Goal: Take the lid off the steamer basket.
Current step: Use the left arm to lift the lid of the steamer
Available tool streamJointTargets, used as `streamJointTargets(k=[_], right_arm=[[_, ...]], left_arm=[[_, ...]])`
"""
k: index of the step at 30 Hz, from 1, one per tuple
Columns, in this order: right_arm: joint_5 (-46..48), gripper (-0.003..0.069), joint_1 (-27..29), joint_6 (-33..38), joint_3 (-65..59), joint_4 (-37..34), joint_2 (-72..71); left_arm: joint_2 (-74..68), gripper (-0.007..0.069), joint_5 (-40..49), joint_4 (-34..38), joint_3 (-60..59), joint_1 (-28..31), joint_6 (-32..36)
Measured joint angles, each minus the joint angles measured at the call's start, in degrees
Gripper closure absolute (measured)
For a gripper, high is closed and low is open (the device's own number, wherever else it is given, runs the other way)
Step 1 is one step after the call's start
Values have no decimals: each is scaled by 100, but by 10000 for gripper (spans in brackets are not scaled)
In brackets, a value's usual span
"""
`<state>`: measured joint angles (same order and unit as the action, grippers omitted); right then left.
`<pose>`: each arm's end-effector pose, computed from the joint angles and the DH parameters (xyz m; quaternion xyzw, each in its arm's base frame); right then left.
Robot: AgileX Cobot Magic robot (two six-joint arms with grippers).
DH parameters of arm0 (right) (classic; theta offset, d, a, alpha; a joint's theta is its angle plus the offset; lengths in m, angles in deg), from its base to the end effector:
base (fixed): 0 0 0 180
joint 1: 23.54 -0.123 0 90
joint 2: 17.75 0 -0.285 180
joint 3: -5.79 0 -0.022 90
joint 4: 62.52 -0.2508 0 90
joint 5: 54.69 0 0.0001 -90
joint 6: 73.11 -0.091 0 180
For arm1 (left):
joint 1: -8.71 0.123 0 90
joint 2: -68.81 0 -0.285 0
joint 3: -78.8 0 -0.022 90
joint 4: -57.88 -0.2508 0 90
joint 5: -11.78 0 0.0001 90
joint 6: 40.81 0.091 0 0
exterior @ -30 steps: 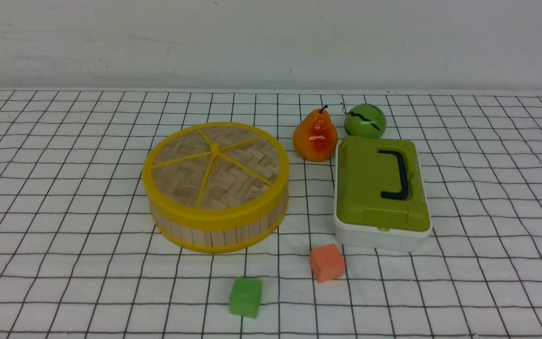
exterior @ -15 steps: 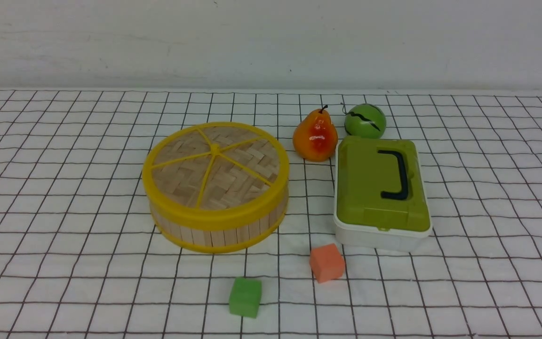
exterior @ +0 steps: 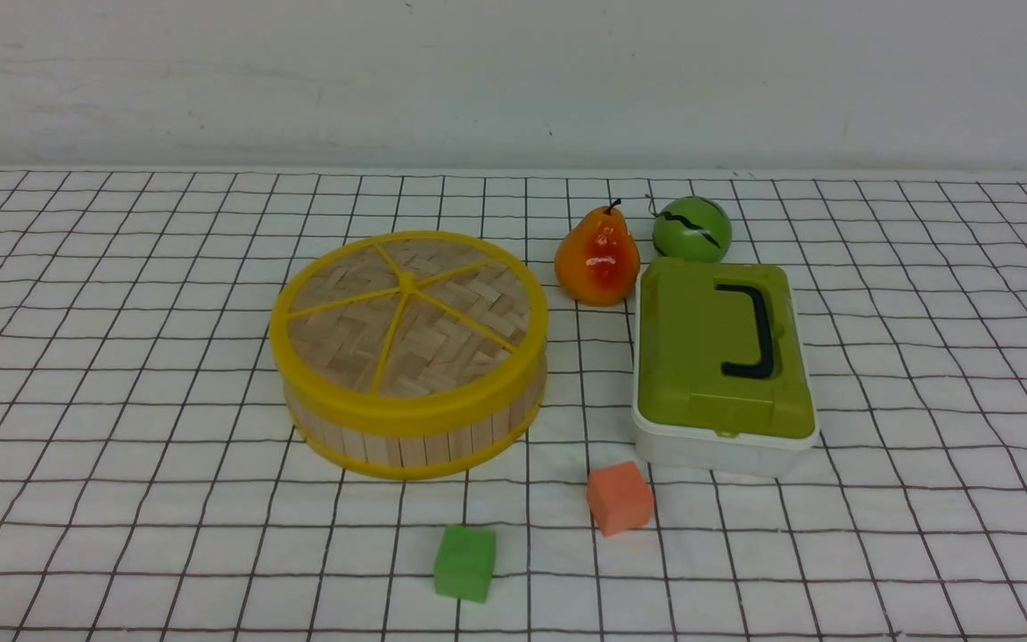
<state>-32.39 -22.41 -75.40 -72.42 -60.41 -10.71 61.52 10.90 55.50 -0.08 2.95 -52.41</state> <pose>0.0520 -0.0023 0.1731 0.0145 0.8065 -0.0097 0.5910 0.0565 -0.0058 0.2052 -0.0202 0.6772 -0.0961 0.7293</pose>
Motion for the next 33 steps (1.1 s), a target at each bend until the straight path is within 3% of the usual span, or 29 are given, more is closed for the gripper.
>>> streamJointTargets(k=[7,13,16,19,22,29,33], right_arm=[[0,419,0,0,0,0,0],[0,419,0,0,0,0,0],[0,419,0,0,0,0,0],[0,419,0,0,0,0,0],[0,419,0,0,0,0,0],[0,419,0,0,0,0,0],[0,419,0,0,0,0,0]], left_arm=[[0,541,-1456,64,0,0,-46],[0,533,-2546,288,0,0,-1319],[0,533,-2842,396,0,0,-1548],[0,556,-2338,415,427,0,-1610],[-149,637,-414,405,1587,0,-1607],[-2199,637,3103,-403,3361,0,-1367],[-3413,637,3689,-354,3456,0,-1550]])
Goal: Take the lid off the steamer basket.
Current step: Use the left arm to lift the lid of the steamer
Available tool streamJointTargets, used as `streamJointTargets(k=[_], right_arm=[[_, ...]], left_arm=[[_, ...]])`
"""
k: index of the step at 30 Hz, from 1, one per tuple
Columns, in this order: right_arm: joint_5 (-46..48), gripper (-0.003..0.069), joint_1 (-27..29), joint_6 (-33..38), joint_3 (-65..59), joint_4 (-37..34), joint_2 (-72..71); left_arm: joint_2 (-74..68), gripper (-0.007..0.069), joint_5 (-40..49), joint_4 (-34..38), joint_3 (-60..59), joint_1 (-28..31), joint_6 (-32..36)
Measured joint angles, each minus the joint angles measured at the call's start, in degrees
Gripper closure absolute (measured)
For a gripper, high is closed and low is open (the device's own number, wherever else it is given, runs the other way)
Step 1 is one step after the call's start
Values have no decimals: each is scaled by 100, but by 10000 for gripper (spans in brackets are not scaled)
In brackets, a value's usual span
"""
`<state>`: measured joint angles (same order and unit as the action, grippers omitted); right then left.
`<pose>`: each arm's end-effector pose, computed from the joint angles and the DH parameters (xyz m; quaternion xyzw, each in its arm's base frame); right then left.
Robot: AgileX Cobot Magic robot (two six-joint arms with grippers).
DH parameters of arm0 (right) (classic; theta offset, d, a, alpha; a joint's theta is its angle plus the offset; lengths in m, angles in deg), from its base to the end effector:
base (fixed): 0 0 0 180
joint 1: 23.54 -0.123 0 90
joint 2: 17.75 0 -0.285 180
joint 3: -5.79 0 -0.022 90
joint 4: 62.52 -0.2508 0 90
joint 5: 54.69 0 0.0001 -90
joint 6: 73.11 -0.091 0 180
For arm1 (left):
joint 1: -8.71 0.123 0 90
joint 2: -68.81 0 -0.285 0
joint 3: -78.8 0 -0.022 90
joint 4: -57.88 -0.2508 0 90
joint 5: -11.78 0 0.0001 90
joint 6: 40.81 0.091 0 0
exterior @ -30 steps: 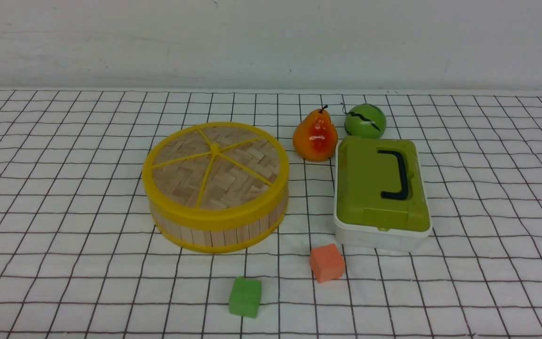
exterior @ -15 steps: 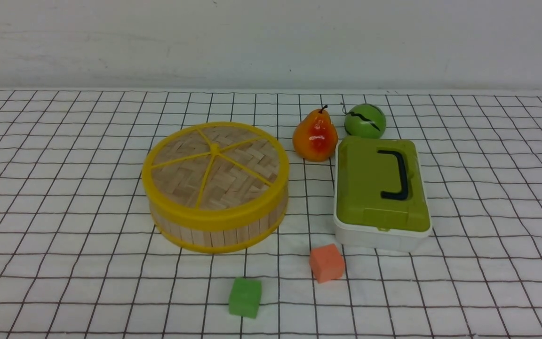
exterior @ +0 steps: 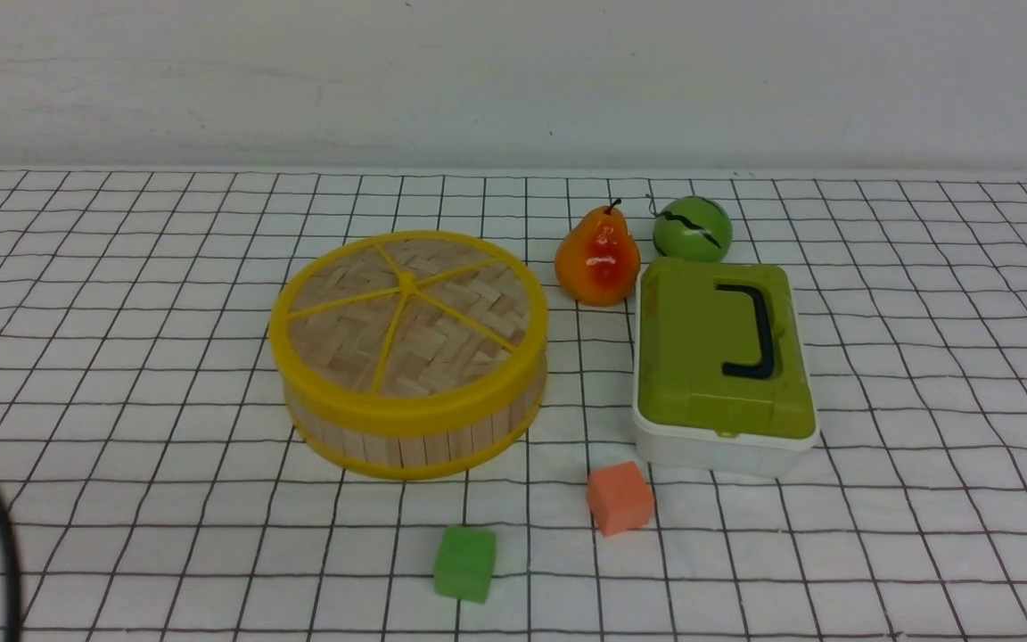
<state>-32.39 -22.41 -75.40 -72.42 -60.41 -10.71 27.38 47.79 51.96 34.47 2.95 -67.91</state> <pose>0.0520 -0.0023 0.1731 0.0145 0.8065 -0.0097 0.5910 0.1121 -0.0058 0.3044 -0.1402 0.8614 -0.0925 0.4793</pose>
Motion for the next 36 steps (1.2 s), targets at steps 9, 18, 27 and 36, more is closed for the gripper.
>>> streamJointTargets(k=[9,18,27,36], right_arm=[[0,419,0,0,0,0,0],[0,419,0,0,0,0,0],[0,419,0,0,0,0,0],[0,419,0,0,0,0,0]], left_arm=[[-2270,637,145,3795,851,-403,3046],[-4671,637,1174,4402,3278,-724,4363],[-6604,564,1071,2151,6089,-731,3016],[-7698,236,927,1096,6957,-1313,3265]])
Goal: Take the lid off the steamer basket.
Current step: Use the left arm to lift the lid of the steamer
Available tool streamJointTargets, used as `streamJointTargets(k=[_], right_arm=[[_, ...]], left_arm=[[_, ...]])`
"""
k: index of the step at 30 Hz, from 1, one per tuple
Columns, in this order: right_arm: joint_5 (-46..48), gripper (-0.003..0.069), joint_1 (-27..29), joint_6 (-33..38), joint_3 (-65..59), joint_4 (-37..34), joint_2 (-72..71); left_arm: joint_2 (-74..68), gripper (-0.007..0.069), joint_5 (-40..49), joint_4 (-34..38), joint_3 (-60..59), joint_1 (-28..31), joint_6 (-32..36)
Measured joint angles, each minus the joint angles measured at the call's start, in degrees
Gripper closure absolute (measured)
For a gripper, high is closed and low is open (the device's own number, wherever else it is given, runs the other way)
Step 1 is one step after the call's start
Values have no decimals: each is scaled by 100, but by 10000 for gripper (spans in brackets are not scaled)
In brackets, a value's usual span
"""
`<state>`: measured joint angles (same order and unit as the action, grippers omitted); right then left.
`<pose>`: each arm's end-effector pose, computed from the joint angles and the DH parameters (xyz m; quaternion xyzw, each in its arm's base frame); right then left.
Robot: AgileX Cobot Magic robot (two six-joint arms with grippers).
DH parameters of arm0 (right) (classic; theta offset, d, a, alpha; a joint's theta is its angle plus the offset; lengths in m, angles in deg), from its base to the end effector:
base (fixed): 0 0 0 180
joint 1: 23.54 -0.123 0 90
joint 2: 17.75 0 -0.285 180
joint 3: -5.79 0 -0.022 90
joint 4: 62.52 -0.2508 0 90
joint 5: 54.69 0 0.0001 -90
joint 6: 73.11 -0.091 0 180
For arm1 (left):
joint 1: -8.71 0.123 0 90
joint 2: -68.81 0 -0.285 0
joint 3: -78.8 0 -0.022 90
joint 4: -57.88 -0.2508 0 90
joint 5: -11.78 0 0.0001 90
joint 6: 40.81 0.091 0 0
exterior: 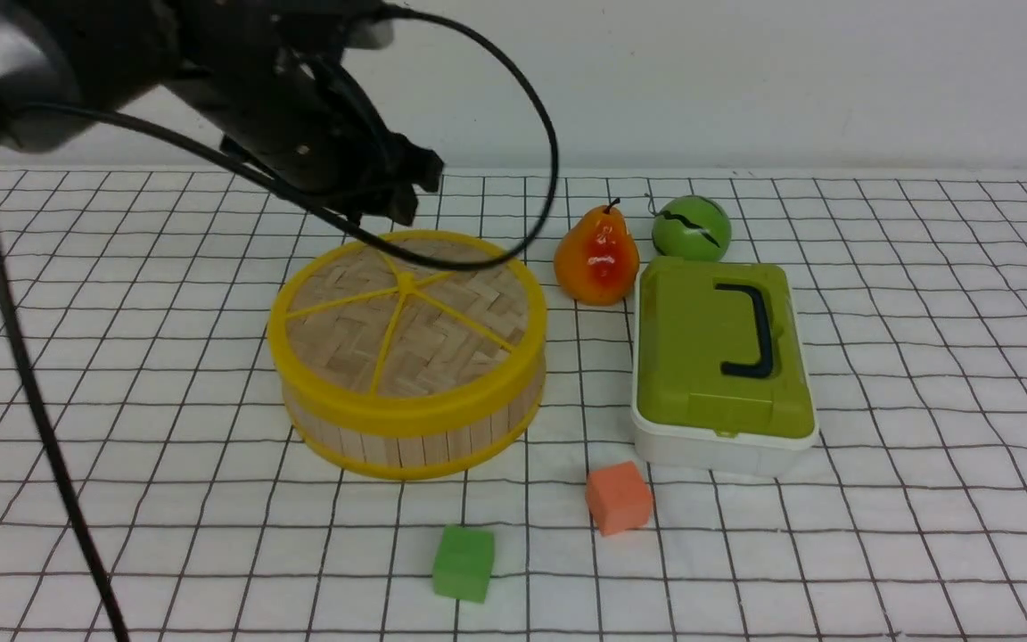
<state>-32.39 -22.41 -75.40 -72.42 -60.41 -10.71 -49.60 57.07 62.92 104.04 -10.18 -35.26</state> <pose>0.0520 -0.0023 0.1731 0.0145 0.8065 -0.0097 0.5910 0.4216 -0.1503 0.3138 0.1803 0.9167 -0.0811 0.3472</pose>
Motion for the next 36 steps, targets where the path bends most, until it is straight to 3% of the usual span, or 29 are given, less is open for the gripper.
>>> streamJointTargets(k=[4,9,14,18,19,21,25,36], right_arm=[[0,419,0,0,0,0,0],[0,419,0,0,0,0,0],[0,419,0,0,0,0,0],[0,419,0,0,0,0,0],[0,419,0,0,0,0,0],[0,419,0,0,0,0,0],[0,419,0,0,0,0,0],[0,419,0,0,0,0,0]], left_arm=[[-359,218,-202,-679,5,-286,-370],[-603,218,-234,-944,12,-280,-1199],[-633,232,-122,-967,12,-280,-1358],[-633,305,-30,-979,31,-280,-1371],[-633,390,5,-984,31,-280,-1377],[-633,438,13,-984,31,-280,-1377],[-674,630,18,-1006,54,-280,-1394],[-145,637,85,-1102,94,-280,-1397]])
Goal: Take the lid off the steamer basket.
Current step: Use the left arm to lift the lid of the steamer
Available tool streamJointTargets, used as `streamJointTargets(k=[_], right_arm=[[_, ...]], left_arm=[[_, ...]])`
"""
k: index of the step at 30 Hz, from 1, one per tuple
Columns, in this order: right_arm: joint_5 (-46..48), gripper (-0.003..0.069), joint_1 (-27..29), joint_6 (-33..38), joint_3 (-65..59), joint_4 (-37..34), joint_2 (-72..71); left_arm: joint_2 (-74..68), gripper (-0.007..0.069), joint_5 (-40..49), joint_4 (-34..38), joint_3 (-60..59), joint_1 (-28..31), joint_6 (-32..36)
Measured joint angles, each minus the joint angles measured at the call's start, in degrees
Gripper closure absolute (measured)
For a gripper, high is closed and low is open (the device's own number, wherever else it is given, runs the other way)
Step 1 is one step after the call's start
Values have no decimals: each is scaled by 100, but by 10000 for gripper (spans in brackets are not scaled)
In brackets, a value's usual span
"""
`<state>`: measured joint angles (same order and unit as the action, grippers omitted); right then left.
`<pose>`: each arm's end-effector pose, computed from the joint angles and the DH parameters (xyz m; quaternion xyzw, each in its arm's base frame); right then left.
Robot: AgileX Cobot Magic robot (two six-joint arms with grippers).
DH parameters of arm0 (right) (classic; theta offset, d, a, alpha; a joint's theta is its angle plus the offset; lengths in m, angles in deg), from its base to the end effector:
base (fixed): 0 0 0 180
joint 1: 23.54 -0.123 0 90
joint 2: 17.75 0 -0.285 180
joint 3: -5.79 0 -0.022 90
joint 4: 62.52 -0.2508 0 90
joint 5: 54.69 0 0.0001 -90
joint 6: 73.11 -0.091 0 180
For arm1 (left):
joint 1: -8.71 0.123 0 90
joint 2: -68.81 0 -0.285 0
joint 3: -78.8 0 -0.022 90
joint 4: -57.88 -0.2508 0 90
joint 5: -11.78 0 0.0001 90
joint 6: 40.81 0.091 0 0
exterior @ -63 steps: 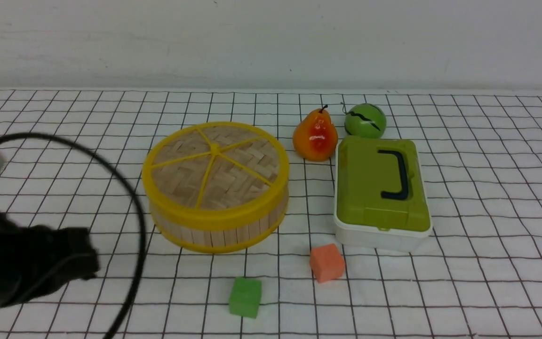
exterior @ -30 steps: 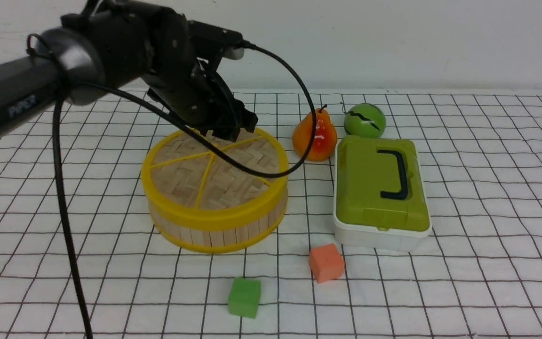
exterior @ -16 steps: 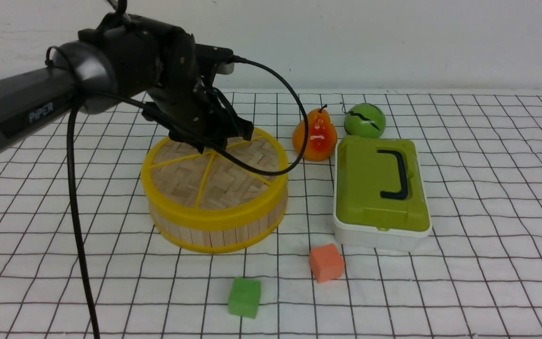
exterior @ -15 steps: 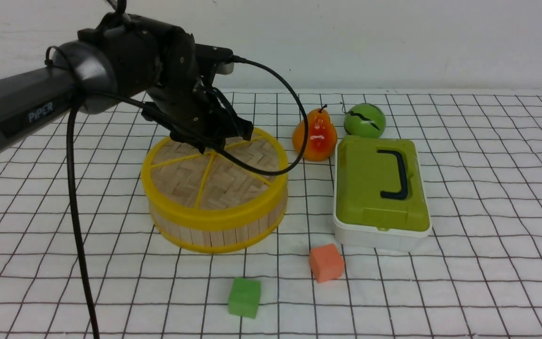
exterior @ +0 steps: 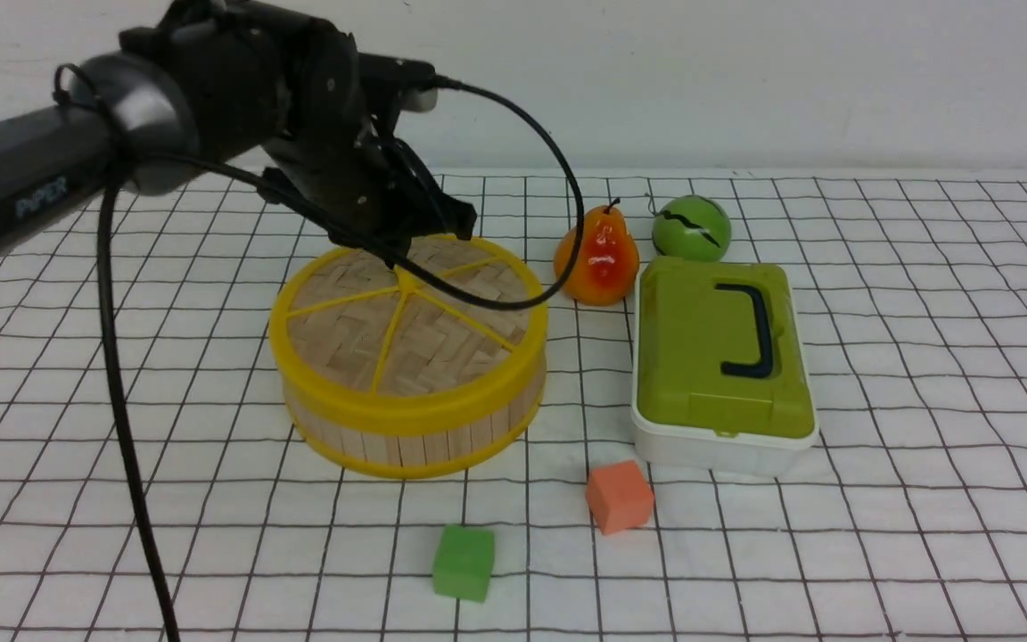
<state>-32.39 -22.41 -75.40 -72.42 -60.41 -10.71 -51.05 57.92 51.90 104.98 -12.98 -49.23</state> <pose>0.0520 -0.0023 0.1731 0.0145 0.8065 -0.0097 0.5910 0.4228 -0.1608 0.3068 0.1292 0.9292 -0.0430 0.3437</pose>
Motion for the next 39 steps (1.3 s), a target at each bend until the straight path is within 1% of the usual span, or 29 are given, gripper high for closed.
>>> streamJointTargets(k=[4,7,11,14,16,17,18,19,20,21,24,26,29,30,31,34,39], right_arm=[[0,419,0,0,0,0,0],[0,419,0,0,0,0,0],[0,419,0,0,0,0,0],[0,419,0,0,0,0,0],[0,419,0,0,0,0,0],[0,419,0,0,0,0,0],[0,419,0,0,0,0,0],[0,419,0,0,0,0,0],[0,419,0,0,0,0,0],[0,419,0,0,0,0,0],[0,419,0,0,0,0,0],[0,419,0,0,0,0,0],[0,419,0,0,0,0,0],[0,419,0,0,0,0,0],[0,419,0,0,0,0,0],[0,419,0,0,0,0,0],[0,419,0,0,0,0,0]], left_arm=[[572,637,1,-248,0,0,0],[803,637,35,-291,6,0,-44],[661,633,28,-35,11,0,-117],[393,602,-10,106,11,0,-126],[6,509,-29,185,6,0,-126],[-21,509,-29,185,6,0,-126],[-187,460,-35,185,6,0,-132],[-287,426,-82,163,6,0,-139],[-322,414,-93,145,6,0,-138],[-429,375,-190,111,6,0,-140],[-578,331,-356,99,6,0,-147],[-635,330,-379,99,6,0,-166],[-679,361,-373,99,6,0,-218],[-685,419,-361,92,6,0,-262],[-685,453,-355,78,6,0,-298],[-685,523,-341,67,6,0,-388],[-514,515,-319,48,-19,0,-431]])
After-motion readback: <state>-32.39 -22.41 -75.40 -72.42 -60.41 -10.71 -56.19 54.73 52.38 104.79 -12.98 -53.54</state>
